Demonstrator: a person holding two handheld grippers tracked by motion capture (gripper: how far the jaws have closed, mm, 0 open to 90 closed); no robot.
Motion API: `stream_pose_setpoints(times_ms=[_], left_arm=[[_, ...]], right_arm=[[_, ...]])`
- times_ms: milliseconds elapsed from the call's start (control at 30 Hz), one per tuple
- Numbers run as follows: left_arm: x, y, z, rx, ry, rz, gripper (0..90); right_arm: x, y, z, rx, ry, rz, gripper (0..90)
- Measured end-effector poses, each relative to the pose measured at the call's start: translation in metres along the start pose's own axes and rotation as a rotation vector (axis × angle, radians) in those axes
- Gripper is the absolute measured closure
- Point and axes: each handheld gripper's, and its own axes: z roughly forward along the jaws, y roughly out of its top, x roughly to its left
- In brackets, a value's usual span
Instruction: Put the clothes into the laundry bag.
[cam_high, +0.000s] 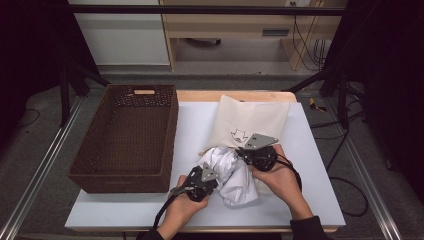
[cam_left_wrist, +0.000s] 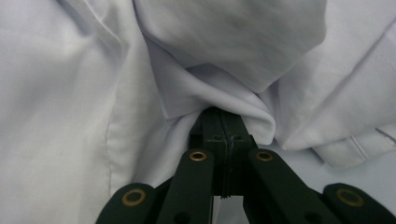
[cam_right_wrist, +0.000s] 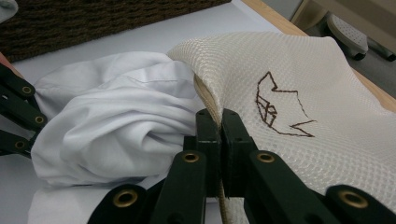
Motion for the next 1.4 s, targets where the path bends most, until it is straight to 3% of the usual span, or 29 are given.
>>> stream_pose_setpoints(times_ms=[933, 1400], left_arm=[[0.003, 0.024, 0.018, -0.065, -0.046, -0.026, 90.0], [0.005, 0.037, 0.030, -0.073, -0.026, -0.023, 90.0]], right_arm=[[0.002, 0.003, 0.001, 0.005, 0.011, -0.002, 88.2], [0.002, 0.005, -0.004, 0.002, 0.005, -0.009, 88.3]])
